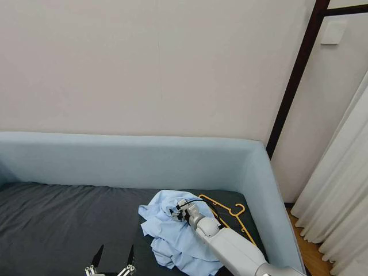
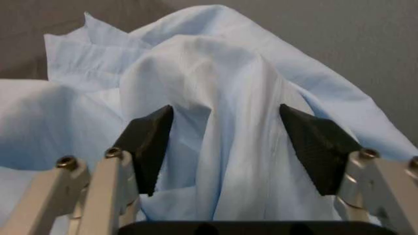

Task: Pick up the clothes from the sofa and hang them on the clothes hanger.

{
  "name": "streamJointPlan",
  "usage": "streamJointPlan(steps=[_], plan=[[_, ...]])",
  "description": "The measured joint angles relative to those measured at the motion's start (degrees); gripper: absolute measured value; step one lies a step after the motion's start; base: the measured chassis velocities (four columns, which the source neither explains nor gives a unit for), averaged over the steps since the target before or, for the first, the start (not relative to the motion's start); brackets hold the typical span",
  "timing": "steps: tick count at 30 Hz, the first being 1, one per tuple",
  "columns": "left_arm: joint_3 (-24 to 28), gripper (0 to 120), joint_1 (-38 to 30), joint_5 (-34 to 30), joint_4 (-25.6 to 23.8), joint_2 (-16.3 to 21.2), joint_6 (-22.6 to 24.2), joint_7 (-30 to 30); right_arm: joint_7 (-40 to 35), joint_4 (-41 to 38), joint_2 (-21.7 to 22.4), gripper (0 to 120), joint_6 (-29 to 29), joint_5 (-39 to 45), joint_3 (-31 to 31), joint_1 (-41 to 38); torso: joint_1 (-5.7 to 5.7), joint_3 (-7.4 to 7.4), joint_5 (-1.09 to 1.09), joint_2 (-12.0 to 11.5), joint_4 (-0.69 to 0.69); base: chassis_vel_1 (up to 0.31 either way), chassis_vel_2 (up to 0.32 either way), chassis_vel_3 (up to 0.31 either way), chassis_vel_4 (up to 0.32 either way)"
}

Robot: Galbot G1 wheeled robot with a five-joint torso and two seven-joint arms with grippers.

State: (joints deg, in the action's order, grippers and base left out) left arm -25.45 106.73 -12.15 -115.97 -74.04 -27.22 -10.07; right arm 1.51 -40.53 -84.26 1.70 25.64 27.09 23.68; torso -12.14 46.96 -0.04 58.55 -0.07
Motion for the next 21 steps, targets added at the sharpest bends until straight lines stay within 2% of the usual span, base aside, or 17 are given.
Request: streamJointPlan(steps=[1,3,7,9,12,15,16,21], plan=[[0.04,100,0.02,0.00,0.00,-0.20,-0.01,-0.05,0.14,1.53,-0.46,57,-0.71,-0.91,-0.40,-0.04,0.00,0.00,0.00,0.00,0.00,0.000,0.000,0.000,0.000],[0.06,100,0.05,0.01,-0.02,-0.26,-0.01,-0.06,0.17,2.04,-0.58,54,-0.96,-1.28,-0.60,-0.04,0.00,0.00,0.01,0.00,0.01,0.000,0.000,0.000,0.000],[0.09,100,0.13,0.00,-0.06,-0.37,-0.01,-0.12,-0.13,2.38,-0.19,34,-3.11,-4.84,-0.95,0.17,0.00,0.00,0.01,0.00,0.00,0.000,0.000,0.000,0.000],[0.14,100,0.12,0.03,-0.06,-0.39,-0.01,-0.14,-0.26,1.80,0.08,31,-3.49,-5.51,-0.78,0.31,0.00,0.00,0.01,0.00,0.00,0.000,0.000,0.000,0.000],[0.30,100,-0.05,0.25,-0.02,-0.70,-0.01,-0.50,-0.56,0.93,0.55,16,-4.03,-6.44,-0.35,0.54,0.00,0.00,0.01,0.00,0.01,0.000,0.000,0.000,0.000],[0.36,100,-0.07,0.23,-0.14,-0.78,0.01,-0.55,-0.84,0.73,0.86,11,-4.26,-6.52,-0.23,0.64,0.00,0.00,0.01,0.00,0.01,0.000,0.000,0.000,0.000],[0.40,100,-0.11,0.19,-0.24,-0.80,0.02,-0.56,-1.13,0.38,1.24,3,-4.38,-6.48,-0.07,0.71,0.00,0.00,0.01,0.00,0.01,0.000,0.000,0.000,0.000],[0.44,100,-0.12,-0.59,-0.49,-1.14,-0.31,-0.57,-0.84,0.12,2.11,0,-6.41,-5.99,-0.27,0.88,0.00,0.00,0.01,0.00,0.01,0.000,0.000,0.000,0.000]])
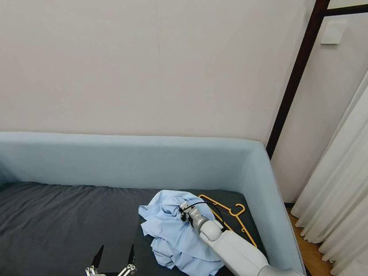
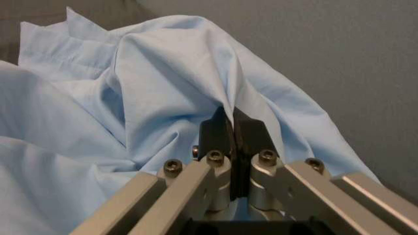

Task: Pick up the clothes from the sofa and hang them on the clothes hanger.

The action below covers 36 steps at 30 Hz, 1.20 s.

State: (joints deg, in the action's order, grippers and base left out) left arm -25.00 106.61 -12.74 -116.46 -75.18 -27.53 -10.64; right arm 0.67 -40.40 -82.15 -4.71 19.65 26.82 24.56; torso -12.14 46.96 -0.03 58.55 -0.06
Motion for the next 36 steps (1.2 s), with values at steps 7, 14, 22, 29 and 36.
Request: streamJointPlan(steps=[7,14,22,29,36], plan=[[0.45,100,-0.27,-0.12,0.27,-0.49,-0.07,-0.12,-1.61,-5.73,2.86,0,-0.07,0.93,-1.92,1.77,0.00,0.00,0.00,0.00,0.00,0.000,0.000,0.000,0.000],[0.13,100,-1.32,-0.98,0.68,-0.71,-0.02,-0.37,-6.33,-19.05,6.83,0,1.83,3.49,-4.23,2.29,0.00,0.00,0.01,0.00,-0.01,0.000,0.000,0.000,0.000],[-0.26,100,-2.26,-2.78,0.70,-1.11,-0.01,-0.75,-13.20,-42.48,13.17,0,10.60,13.89,0.29,-9.06,0.00,0.00,-0.01,0.00,0.00,0.000,0.000,0.000,0.000],[-0.43,100,-2.76,-3.33,0.25,-1.22,0.00,-1.13,-19.40,-44.80,10.44,0,13.48,26.80,4.40,-24.62,0.01,0.00,-0.01,0.00,-0.02,0.000,0.000,0.000,0.000],[-0.72,100,-2.88,-3.72,-0.05,-1.32,-0.01,-1.53,-22.32,-40.37,2.18,0,13.73,35.23,5.06,-38.80,0.00,0.00,-0.04,0.00,0.04,0.000,0.000,0.000,0.000]])
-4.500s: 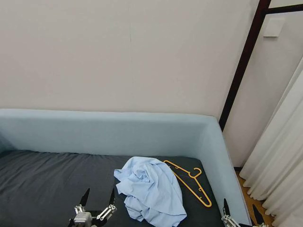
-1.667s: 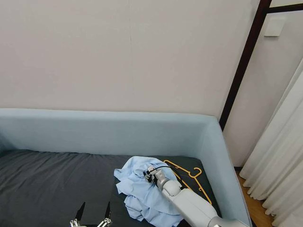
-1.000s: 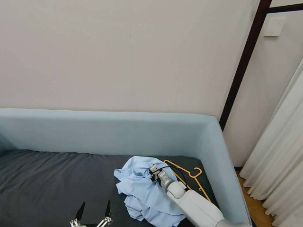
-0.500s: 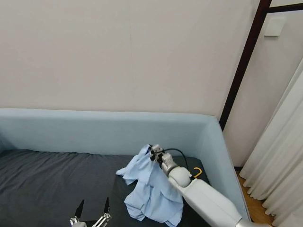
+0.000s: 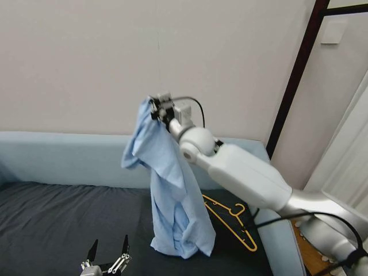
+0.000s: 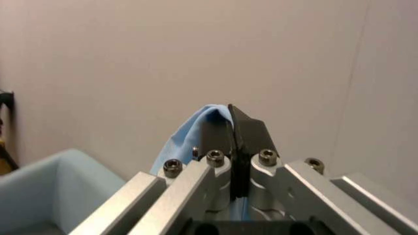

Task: Pick up the clothes from the sofa and hang them on the clothes hanger.

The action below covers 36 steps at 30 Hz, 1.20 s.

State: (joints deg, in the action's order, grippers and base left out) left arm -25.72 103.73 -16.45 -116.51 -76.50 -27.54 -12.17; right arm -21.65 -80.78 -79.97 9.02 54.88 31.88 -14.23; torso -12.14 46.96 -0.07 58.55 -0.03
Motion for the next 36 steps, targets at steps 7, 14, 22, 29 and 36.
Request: streamJointPlan(steps=[7,14,22,29,36], plan=[[0.05,100,-0.11,-0.14,-0.22,0.08,0.28,-0.21,-4.66,-6.01,2.97,0,0.90,4.49,-2.55,-2.25,0.00,0.00,0.02,0.00,-0.02,0.000,0.000,0.000,0.000],[0.74,100,0.06,0.20,0.26,0.19,0.50,0.20,-7.58,-21.00,20.46,0,1.93,4.54,-6.88,13.07,0.00,0.00,0.07,0.00,-0.05,0.000,0.000,0.000,0.000],[1.62,100,0.64,1.79,1.44,0.33,0.37,1.08,-6.61,-25.00,32.14,0,1.02,-2.10,-21.29,49.57,0.00,0.00,0.10,0.00,-0.06,0.000,0.000,0.000,0.000],[2.55,100,1.22,3.77,3.51,0.49,-0.31,1.44,-8.32,-25.24,30.87,0,3.54,-1.49,-39.03,84.09,0.01,-0.01,0.04,0.00,-0.06,0.000,0.000,0.000,0.000],[3.41,100,0.70,5.14,4.27,0.68,-1.13,1.50,-8.58,-29.27,30.42,0,4.99,-5.84,-41.90,90.28,0.01,-0.01,0.02,0.01,-0.02,0.000,0.000,0.000,0.000]])
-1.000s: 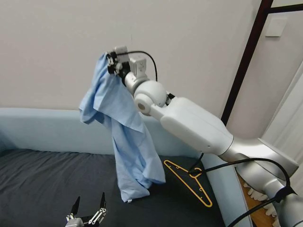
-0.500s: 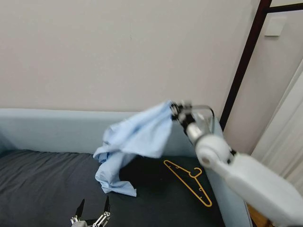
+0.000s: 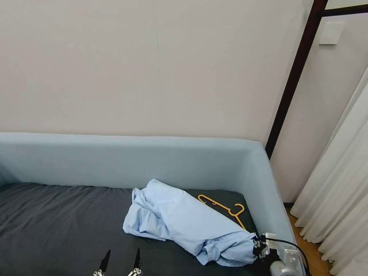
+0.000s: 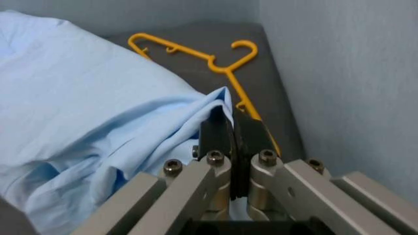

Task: Pick up the clothes from the sofa and hang them on the clothes hanger.

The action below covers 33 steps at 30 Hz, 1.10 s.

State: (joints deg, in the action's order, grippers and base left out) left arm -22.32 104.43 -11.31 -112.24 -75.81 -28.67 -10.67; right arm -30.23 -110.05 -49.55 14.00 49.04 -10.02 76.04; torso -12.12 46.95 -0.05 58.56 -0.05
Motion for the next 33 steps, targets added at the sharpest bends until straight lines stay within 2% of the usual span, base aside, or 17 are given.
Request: streamJointPlan(steps=[2,3,6,7,8,10,11,14,17,19,22,24,28,33], plan=[[-0.31,100,0.16,0.01,-0.17,0.20,-0.41,0.01,1.50,4.30,-0.70,0,-1.96,-9.13,0.26,-1.66,0.00,0.00,0.01,0.00,0.00,0.000,0.000,0.000,0.000],[-0.31,100,0.16,0.01,-0.17,0.20,-0.41,0.01,1.50,4.30,-0.70,0,-1.96,-9.13,0.26,-1.66,0.00,0.00,0.01,0.00,0.00,0.000,0.000,0.000,0.000],[-0.80,100,0.56,0.00,-0.30,0.31,-1.05,0.02,2.85,9.50,-2.67,10,-6.10,-22.12,0.04,-3.52,-0.01,0.01,0.03,-0.01,-0.01,0.000,0.000,0.000,0.000],[-0.93,100,0.64,-0.02,-0.34,0.35,-1.24,0.02,3.15,9.67,-3.45,17,-6.25,-24.83,-0.72,-3.91,-0.01,0.01,0.03,-0.01,-0.01,0.000,0.000,0.000,0.000],[-0.93,100,0.64,-0.02,-0.34,0.35,-1.24,0.02,3.15,9.67,-3.45,17,-6.25,-24.83,-0.72,-3.91,-0.01,0.01,0.03,-0.01,-0.01,0.000,0.000,0.000,0.000],[-1.08,100,0.52,-0.04,-0.33,0.37,-1.31,-0.03,3.45,8.05,-3.80,25,-5.14,-25.56,-2.06,-4.27,-0.01,0.01,0.02,-0.01,-0.01,0.000,0.000,0.000,0.000],[-1.10,100,0.35,-0.06,-0.33,0.35,-1.32,-0.04,3.58,6.90,-3.24,32,-4.71,-25.43,-2.56,-4.27,-0.01,0.01,0.01,0.00,-0.01,0.000,0.000,0.000,0.000],[-1.10,100,0.16,-0.09,-0.33,0.30,-1.32,-0.08,3.80,5.28,-1.93,38,-4.58,-25.47,-3.20,-3.60,-0.01,0.01,0.01,-0.01,-0.01,0.000,0.000,0.000,0.000],[-1.08,100,0.11,-0.11,-0.30,0.20,-1.39,-0.09,4.34,0.55,0.21,52,-3.99,-24.87,-4.95,-0.64,-0.01,0.01,0.01,0.00,-0.04,0.000,0.000,0.000,0.000],[-1.07,100,0.14,-0.11,-0.28,0.19,-1.44,-0.07,4.49,-0.56,0.57,54,-3.65,-24.47,-5.36,0.03,-0.01,0.01,0.01,-0.01,-0.04,0.000,0.000,0.000,0.000],[-1.24,100,0.30,-0.11,-0.13,0.16,-1.57,-0.09,5.99,-7.18,2.80,72,-0.57,-20.11,-7.31,4.45,-0.01,0.01,0.01,0.00,-0.03,0.000,0.000,0.000,0.000],[-1.30,100,0.30,-0.11,-0.10,0.16,-1.58,-0.09,6.48,-8.55,3.34,75,0.76,-18.78,-7.76,5.47,-0.01,0.01,0.01,0.00,-0.02,0.000,0.000,0.000,0.000],[-1.24,100,-0.02,-0.14,0.11,0.31,-1.58,-0.12,12.50,-10.92,5.80,93,7.99,-14.73,-10.53,10.58,-0.01,0.01,0.01,0.00,-0.02,0.000,0.000,0.000,0.000],[-1.01,100,-0.20,-0.14,0.15,0.45,-1.58,-0.12,18.16,-9.61,6.48,100,11.06,-16.16,-10.97,14.66,-0.01,0.01,0.02,-0.01,-0.03,0.000,0.000,0.000,0.000]])
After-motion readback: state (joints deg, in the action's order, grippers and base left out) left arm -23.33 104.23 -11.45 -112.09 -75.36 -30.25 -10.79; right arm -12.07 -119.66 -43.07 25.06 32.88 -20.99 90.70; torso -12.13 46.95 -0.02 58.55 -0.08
